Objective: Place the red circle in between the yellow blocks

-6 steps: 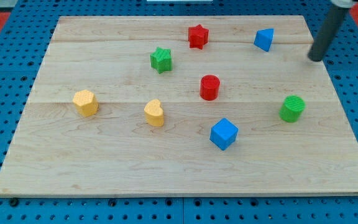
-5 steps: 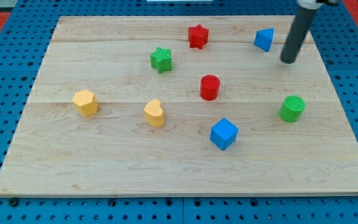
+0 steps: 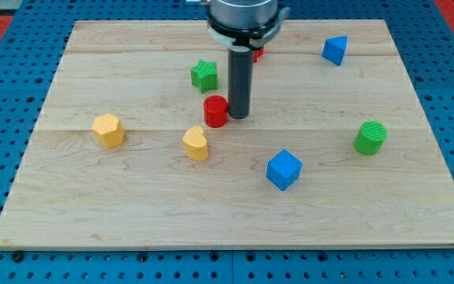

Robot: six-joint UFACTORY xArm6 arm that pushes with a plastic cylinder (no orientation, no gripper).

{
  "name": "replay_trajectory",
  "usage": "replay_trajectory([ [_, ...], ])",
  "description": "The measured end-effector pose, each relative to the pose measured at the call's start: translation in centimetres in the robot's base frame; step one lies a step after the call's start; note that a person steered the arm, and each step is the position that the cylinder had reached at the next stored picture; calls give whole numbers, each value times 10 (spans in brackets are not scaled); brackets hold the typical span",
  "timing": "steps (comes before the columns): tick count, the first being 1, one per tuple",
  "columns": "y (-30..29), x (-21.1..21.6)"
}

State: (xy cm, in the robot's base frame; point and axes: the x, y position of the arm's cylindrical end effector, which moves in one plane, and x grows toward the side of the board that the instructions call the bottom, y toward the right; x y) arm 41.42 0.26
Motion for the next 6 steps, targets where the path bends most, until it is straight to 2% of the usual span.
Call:
replay_trajectory([
  [1,-7,1],
  [3,1,68],
  [4,-15,97],
  [5,-62,102],
  [6,-85,98],
])
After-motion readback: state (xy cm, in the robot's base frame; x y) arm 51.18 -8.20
